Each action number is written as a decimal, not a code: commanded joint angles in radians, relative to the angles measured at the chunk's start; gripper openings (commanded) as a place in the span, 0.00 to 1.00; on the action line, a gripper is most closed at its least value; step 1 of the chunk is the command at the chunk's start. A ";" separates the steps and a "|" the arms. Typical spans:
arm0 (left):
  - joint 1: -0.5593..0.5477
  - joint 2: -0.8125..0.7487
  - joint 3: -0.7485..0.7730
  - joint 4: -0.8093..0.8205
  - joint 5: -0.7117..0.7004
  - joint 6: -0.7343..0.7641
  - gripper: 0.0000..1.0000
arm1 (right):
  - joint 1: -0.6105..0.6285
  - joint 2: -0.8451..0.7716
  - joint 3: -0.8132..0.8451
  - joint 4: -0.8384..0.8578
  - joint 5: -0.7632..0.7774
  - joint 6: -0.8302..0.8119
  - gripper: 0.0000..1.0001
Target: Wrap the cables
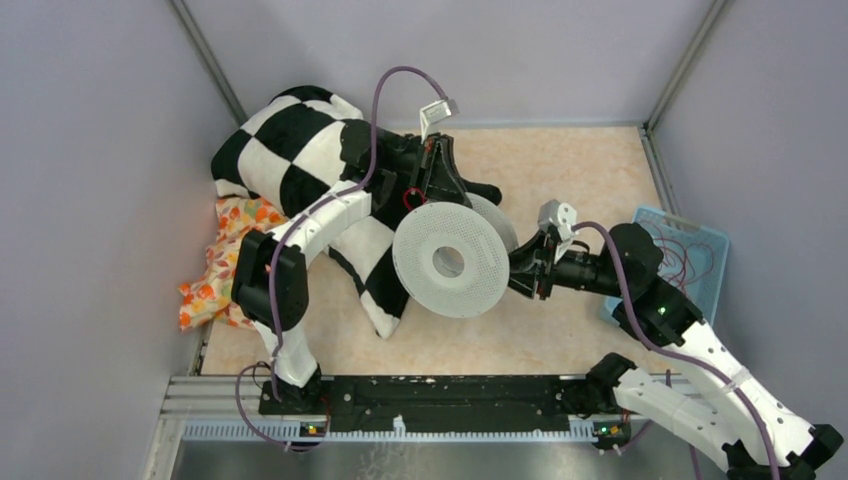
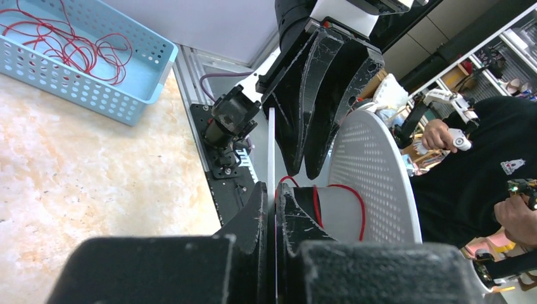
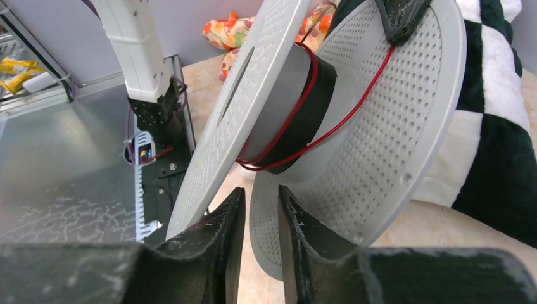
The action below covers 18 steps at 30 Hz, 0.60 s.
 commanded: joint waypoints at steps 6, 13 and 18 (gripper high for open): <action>0.003 -0.023 0.081 -0.117 -0.037 0.119 0.00 | 0.015 -0.057 0.055 0.014 0.060 -0.053 0.35; 0.022 -0.010 0.102 -0.125 -0.028 0.119 0.00 | 0.016 -0.093 0.099 -0.090 0.129 -0.107 0.36; 0.027 -0.022 0.106 -0.161 -0.038 0.151 0.00 | 0.015 -0.130 0.141 -0.179 0.217 -0.146 0.45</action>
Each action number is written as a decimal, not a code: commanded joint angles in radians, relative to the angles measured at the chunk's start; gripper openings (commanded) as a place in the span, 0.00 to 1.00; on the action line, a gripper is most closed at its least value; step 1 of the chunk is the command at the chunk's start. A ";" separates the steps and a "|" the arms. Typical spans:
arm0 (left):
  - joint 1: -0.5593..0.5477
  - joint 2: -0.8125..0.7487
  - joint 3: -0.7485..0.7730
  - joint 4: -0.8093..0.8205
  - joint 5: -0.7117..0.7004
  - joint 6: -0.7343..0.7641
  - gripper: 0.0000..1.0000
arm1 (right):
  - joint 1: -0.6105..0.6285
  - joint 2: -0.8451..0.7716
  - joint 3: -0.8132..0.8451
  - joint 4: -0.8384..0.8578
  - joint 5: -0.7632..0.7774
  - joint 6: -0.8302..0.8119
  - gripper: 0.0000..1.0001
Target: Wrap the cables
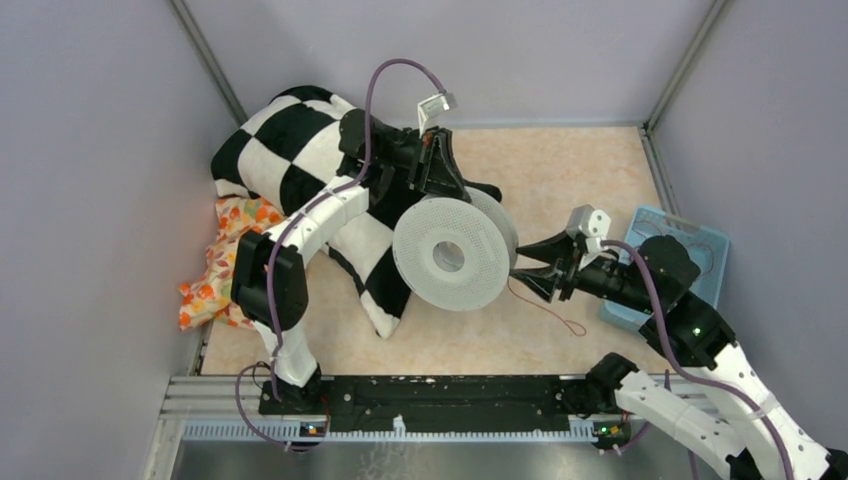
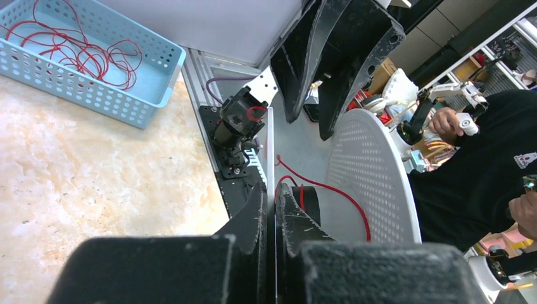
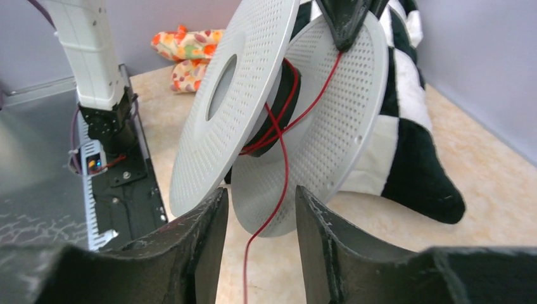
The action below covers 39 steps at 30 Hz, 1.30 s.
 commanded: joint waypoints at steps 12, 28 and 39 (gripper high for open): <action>0.028 -0.079 0.124 -0.394 -0.219 0.342 0.00 | 0.013 -0.117 0.104 -0.121 0.392 -0.011 0.66; 0.041 -0.206 0.230 -0.788 -0.637 0.631 0.00 | 0.014 -0.132 -0.228 0.041 0.690 0.349 0.74; 0.042 -0.244 0.210 -0.819 -0.815 0.650 0.00 | 0.013 0.040 -0.374 0.365 0.631 0.421 0.84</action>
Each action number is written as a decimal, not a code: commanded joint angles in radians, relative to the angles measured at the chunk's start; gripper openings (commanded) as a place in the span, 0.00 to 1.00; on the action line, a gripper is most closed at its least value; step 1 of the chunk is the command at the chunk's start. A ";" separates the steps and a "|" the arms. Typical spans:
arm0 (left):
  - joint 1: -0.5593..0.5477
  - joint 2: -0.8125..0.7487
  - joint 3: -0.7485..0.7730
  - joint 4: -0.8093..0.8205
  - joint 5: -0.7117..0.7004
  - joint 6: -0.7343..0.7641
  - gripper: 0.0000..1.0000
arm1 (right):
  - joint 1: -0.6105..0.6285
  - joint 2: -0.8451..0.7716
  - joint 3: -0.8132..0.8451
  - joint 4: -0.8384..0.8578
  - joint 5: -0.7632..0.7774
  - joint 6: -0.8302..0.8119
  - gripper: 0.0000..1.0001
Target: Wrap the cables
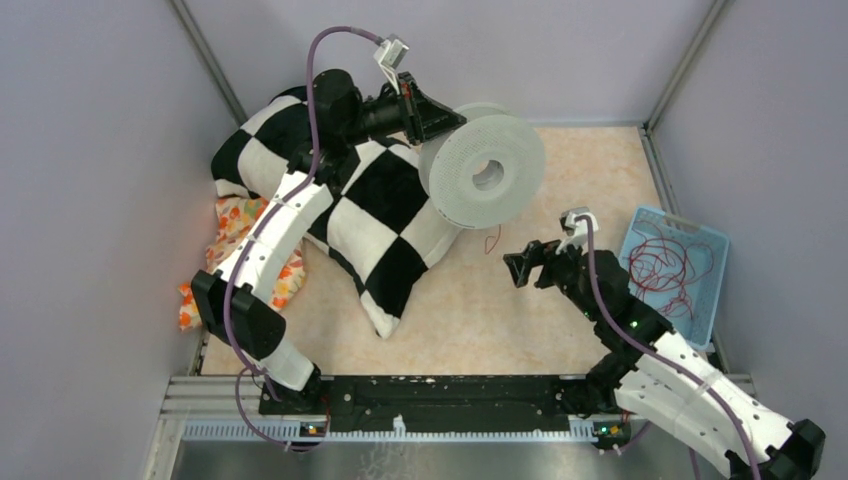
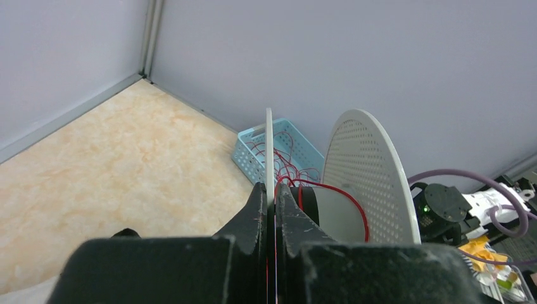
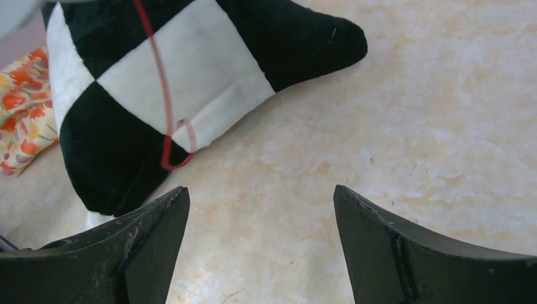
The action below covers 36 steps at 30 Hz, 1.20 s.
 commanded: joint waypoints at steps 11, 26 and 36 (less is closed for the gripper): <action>-0.001 -0.063 0.026 0.046 -0.072 -0.012 0.00 | 0.007 0.095 -0.035 0.274 0.043 0.052 0.83; 0.000 -0.073 0.029 0.055 -0.068 -0.009 0.00 | 0.008 0.158 -0.037 0.312 0.056 0.059 0.69; 0.000 -0.075 0.035 0.057 -0.059 -0.006 0.00 | 0.003 0.176 -0.038 0.338 0.096 0.032 0.62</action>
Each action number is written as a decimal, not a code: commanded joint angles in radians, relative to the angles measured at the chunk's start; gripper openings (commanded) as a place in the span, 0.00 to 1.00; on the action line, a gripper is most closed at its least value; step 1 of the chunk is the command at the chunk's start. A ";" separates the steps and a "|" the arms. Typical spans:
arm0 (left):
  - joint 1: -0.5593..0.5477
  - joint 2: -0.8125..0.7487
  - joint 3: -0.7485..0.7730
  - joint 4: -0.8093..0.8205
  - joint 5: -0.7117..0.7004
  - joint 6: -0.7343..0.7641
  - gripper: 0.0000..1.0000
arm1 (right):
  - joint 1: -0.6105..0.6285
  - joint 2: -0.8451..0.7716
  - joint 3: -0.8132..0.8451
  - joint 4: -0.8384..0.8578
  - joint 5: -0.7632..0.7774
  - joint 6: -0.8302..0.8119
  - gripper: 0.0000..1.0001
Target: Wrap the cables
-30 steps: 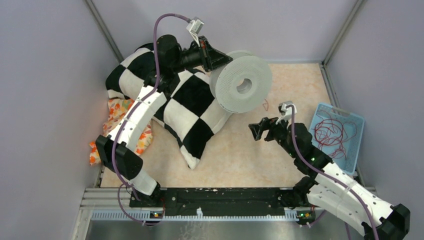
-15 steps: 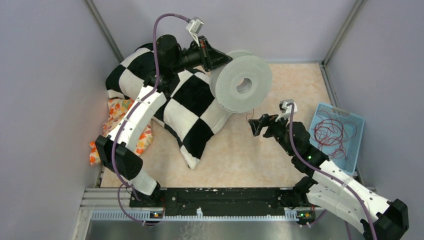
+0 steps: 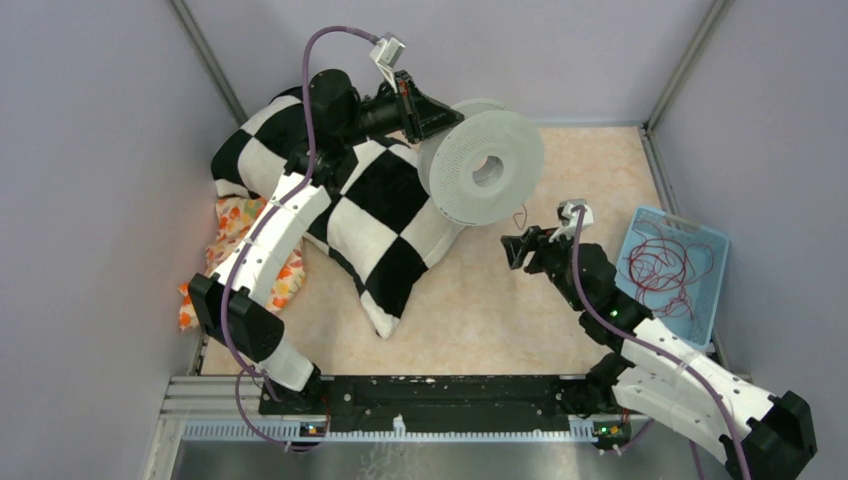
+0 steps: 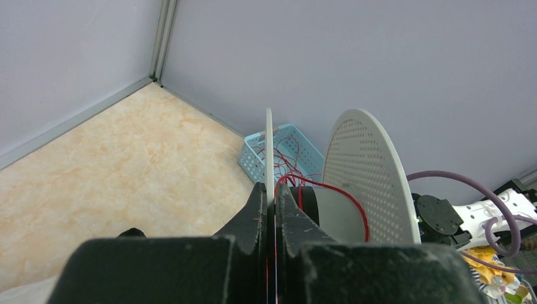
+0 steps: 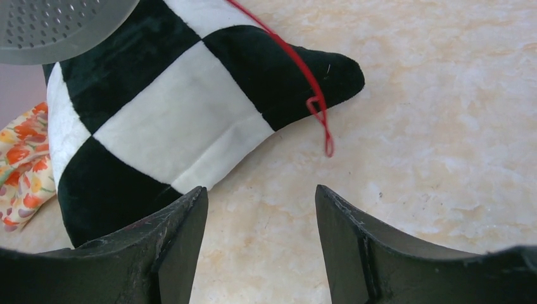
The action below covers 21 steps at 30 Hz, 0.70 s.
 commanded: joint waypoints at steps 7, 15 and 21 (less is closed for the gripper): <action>-0.001 -0.059 0.037 0.077 0.000 -0.009 0.00 | -0.002 0.046 0.021 0.081 0.015 -0.031 0.53; 0.000 -0.060 0.037 0.077 0.007 -0.007 0.00 | -0.018 0.067 0.026 0.120 0.022 -0.032 0.32; -0.001 -0.061 0.038 0.074 0.007 -0.001 0.00 | -0.027 0.096 0.032 0.139 0.018 -0.035 0.00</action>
